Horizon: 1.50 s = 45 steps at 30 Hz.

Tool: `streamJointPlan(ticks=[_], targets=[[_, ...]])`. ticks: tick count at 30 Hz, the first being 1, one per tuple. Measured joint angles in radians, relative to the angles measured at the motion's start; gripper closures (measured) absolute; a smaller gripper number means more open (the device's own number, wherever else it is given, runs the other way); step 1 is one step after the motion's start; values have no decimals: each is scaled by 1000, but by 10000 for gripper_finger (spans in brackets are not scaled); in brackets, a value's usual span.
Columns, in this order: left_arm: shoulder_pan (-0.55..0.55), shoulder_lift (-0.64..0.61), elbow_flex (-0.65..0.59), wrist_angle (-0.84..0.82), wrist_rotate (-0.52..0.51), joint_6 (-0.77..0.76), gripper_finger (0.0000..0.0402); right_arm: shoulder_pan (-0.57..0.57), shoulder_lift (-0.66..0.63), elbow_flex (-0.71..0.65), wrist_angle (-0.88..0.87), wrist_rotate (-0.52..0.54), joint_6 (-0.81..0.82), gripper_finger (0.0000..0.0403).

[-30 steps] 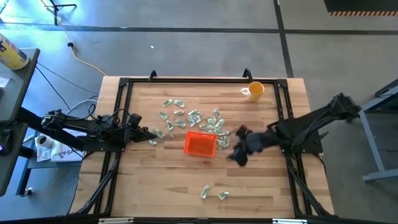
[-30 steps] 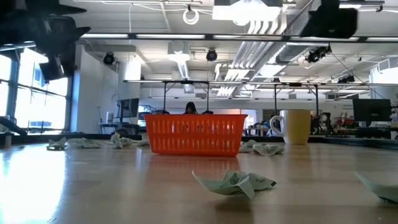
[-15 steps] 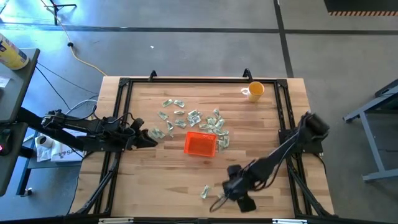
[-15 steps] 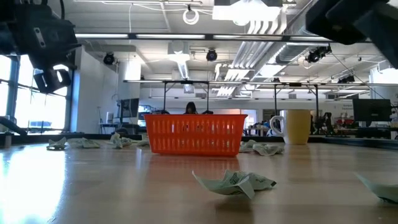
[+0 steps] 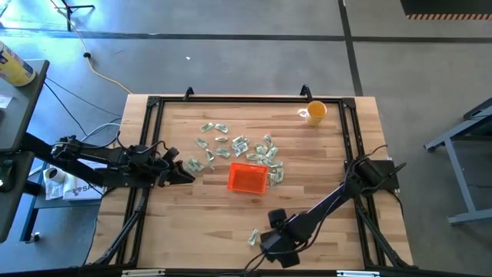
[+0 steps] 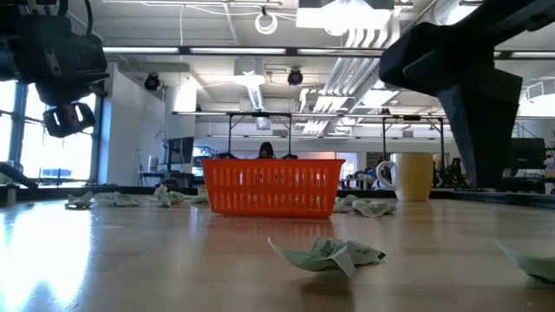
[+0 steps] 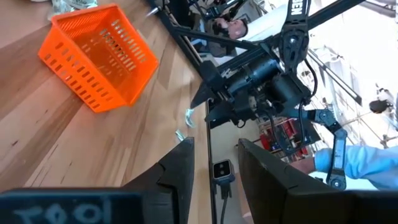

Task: Pick and place Stevia / Truvia into bins
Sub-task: Put the stevia packet into the orange bin

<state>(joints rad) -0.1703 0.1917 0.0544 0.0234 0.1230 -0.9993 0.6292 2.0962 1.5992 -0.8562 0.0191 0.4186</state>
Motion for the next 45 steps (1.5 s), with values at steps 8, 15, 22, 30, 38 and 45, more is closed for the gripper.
streamJointPlan(ticks=[8,15,22,30,38,45], targets=[[0,0,0,-6,0,0,243,0,0,-110,99,-33,23,147],[0,0,0,-5,-1,-1,243,-2,-6,-155,112,2,22,179],[0,0,0,-5,-13,-4,243,-12,-6,-154,99,-6,25,290],[0,0,1,-5,-36,-27,243,-99,-24,-53,-38,17,67,385],[0,0,1,-25,-5,-28,243,-290,-150,124,-167,389,172,389],[0,0,1,-31,39,-27,243,-530,-125,89,-35,106,118,375]])
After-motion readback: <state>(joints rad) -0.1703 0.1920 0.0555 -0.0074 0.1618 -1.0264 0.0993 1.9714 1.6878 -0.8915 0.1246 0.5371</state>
